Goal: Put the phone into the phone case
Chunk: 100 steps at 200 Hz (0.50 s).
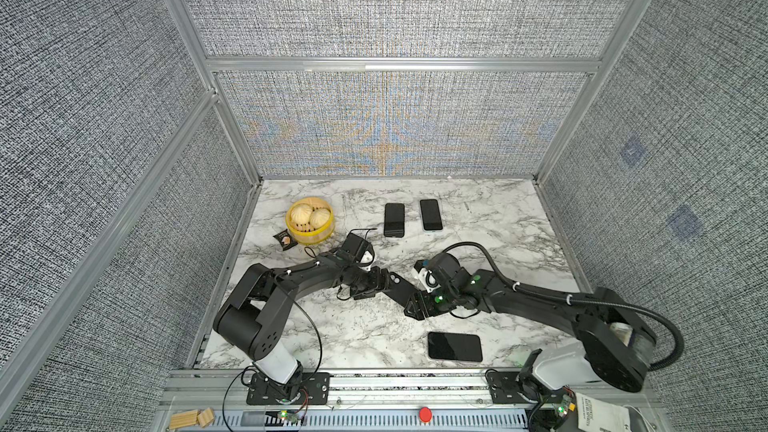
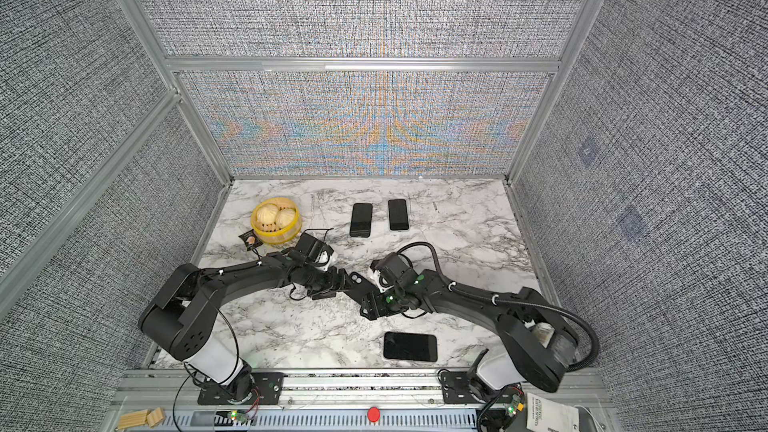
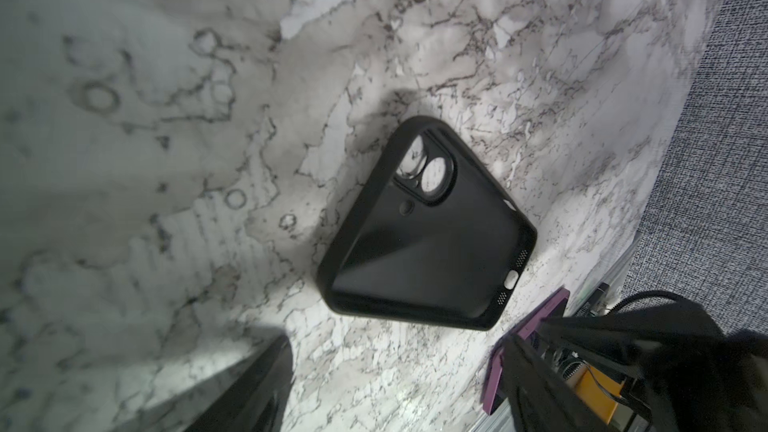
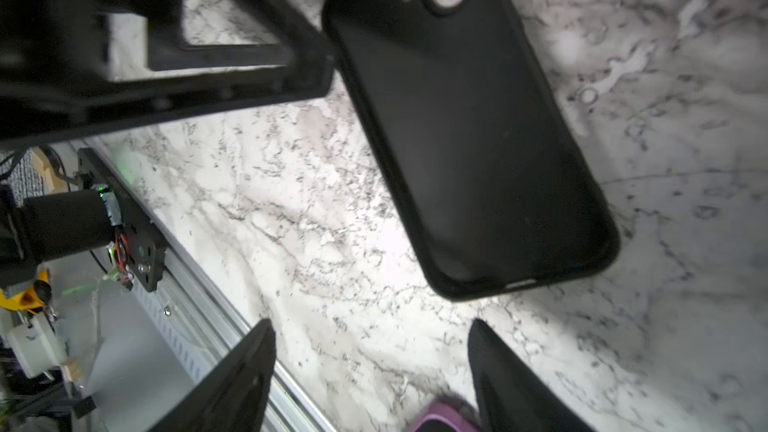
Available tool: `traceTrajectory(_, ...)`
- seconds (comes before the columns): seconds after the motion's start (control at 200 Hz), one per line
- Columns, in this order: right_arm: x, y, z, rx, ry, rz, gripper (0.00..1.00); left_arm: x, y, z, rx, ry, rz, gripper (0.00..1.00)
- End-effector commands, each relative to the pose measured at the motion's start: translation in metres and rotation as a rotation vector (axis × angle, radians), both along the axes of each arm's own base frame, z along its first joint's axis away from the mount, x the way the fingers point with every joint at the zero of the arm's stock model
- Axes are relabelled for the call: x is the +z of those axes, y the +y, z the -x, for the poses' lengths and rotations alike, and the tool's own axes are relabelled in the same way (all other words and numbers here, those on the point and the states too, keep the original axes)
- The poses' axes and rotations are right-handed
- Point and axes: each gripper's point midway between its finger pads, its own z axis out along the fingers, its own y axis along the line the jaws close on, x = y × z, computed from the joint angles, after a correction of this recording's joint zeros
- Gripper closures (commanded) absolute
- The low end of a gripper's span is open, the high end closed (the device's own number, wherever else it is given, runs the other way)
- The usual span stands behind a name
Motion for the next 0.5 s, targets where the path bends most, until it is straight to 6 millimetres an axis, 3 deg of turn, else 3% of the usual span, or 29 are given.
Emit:
traceTrajectory(0.0, -0.001, -0.042, 0.014, 0.079, -0.094, 0.21, 0.16, -0.002, -0.003, 0.004, -0.004, 0.023, 0.019, 0.19)
traceTrajectory(0.095, 0.011, -0.063, 0.027, 0.15, -0.152, 0.313, 0.14, -0.002, -0.009, 0.003, -0.012, 0.031, 0.047, 0.19)
traceTrajectory(0.265, 0.025, -0.065, 0.05, 0.258, -0.203, 0.319, 0.15, -0.003, -0.018, -0.002, -0.033, 0.034, 0.081, 0.19)
traceTrajectory(0.495, 0.007, -0.073, 0.074, 0.271, -0.125, 0.455, 0.13, -0.002, -0.033, -0.021, -0.06, 0.007, 0.108, 0.19)
